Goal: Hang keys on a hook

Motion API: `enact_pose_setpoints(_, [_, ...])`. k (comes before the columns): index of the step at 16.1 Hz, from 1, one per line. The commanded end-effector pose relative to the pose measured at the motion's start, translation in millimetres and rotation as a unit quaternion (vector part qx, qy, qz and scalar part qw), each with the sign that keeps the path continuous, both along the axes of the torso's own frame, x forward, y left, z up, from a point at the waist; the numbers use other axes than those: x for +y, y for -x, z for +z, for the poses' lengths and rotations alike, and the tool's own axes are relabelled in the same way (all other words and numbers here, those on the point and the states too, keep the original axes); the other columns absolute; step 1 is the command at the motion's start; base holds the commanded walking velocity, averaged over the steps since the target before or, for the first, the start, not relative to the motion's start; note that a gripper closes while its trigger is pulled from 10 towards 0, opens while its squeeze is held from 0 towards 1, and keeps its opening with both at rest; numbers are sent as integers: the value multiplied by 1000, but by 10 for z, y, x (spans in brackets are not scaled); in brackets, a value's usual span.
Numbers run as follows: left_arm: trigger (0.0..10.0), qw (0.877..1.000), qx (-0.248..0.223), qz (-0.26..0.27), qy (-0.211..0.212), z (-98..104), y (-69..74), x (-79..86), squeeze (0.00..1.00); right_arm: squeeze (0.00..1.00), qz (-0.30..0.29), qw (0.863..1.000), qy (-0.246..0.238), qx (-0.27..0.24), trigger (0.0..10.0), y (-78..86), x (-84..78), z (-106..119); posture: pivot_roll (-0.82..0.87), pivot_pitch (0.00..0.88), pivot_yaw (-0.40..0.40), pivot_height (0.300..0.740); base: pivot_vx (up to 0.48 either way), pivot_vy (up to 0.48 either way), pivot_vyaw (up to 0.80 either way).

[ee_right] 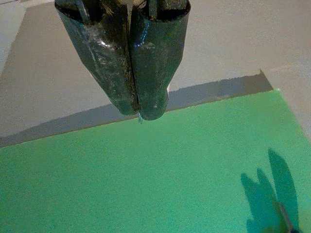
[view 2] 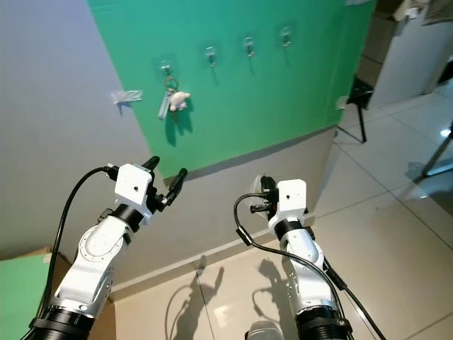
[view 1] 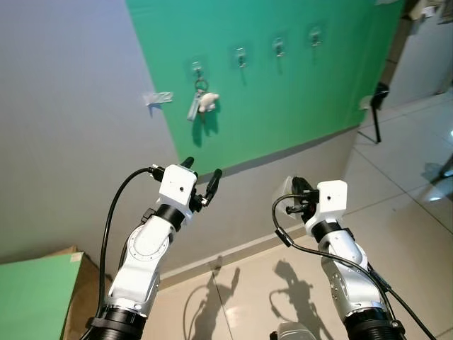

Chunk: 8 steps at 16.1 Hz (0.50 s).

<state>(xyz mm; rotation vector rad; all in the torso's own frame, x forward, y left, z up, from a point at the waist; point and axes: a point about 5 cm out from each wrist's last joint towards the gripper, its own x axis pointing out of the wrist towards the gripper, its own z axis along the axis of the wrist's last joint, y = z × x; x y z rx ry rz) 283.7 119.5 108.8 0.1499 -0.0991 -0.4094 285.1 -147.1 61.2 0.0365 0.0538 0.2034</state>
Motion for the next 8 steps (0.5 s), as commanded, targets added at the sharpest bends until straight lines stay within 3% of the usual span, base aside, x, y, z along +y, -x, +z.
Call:
enact_pose_setpoints(1, [10000, 1000, -4, 4, -5, 17, -24, 20, 0, 0, 7, 1000, -1, -8, 10000, -56, 59, 63, -209, 18, 124, 736, 0, 0, 0])
enact_pose_setpoints(2, [10000, 1000, -7, 2, -10, 23, -22, 12, 0, 0, 7, 1000, 0, -8, 10000, -56, 60, 61, -209, 17, 126, 736, 0, 0, 0])
enact_pose_setpoints(8, [10000, 1000, -12, 4, -18, 23, -20, -3, 0, 0, 12, 1000, 3, -4, 10000, -44, 82, 41, -210, 20, 127, 736, 314, -360, 0])
